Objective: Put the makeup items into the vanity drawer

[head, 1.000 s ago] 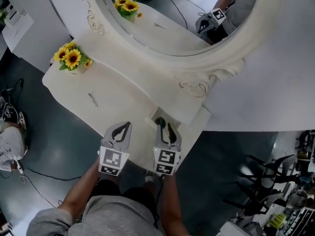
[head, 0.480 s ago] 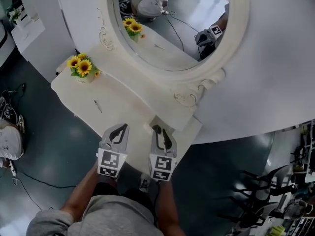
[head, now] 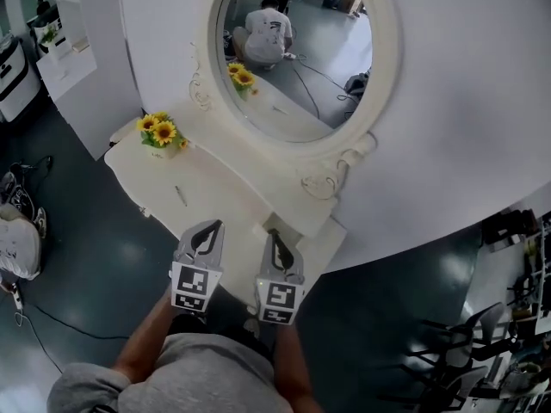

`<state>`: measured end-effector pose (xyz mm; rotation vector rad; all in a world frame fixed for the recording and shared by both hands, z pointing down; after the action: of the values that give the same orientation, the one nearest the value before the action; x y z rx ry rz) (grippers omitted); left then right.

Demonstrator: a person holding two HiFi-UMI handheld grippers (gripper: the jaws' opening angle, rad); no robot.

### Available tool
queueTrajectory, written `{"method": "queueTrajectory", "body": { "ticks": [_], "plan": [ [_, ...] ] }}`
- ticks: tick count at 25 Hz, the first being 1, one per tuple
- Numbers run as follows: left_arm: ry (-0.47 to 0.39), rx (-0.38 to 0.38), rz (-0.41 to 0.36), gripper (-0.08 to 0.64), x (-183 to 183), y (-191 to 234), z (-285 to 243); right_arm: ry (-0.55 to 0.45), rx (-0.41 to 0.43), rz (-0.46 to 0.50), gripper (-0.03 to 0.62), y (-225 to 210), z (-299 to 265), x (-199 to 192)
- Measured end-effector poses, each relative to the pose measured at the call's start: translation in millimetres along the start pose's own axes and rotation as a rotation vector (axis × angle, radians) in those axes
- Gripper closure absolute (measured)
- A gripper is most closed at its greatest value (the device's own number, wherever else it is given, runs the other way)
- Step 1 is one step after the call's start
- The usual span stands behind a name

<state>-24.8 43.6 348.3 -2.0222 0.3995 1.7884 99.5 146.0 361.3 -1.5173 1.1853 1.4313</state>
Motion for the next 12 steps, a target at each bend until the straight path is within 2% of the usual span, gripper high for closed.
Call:
{"method": "queueTrajectory", "body": {
  "ticks": [12],
  "plan": [
    [-0.025,0.046,-0.02,0.549,6.6,0.9,27.2,-0.05,0.073,0.017,0.586,23.1,10.7,10.5]
  ]
}}
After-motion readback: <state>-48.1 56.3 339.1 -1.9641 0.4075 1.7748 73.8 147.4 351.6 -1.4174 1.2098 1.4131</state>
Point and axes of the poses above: the fingertips, and each gripper's own axes: z backward along the fingers, y to its left, x out of its top, the point moved 5 cm from there along z, backward along the fingers, and after that the axes turned 8 degrees about -y, right-handed, at the moved point
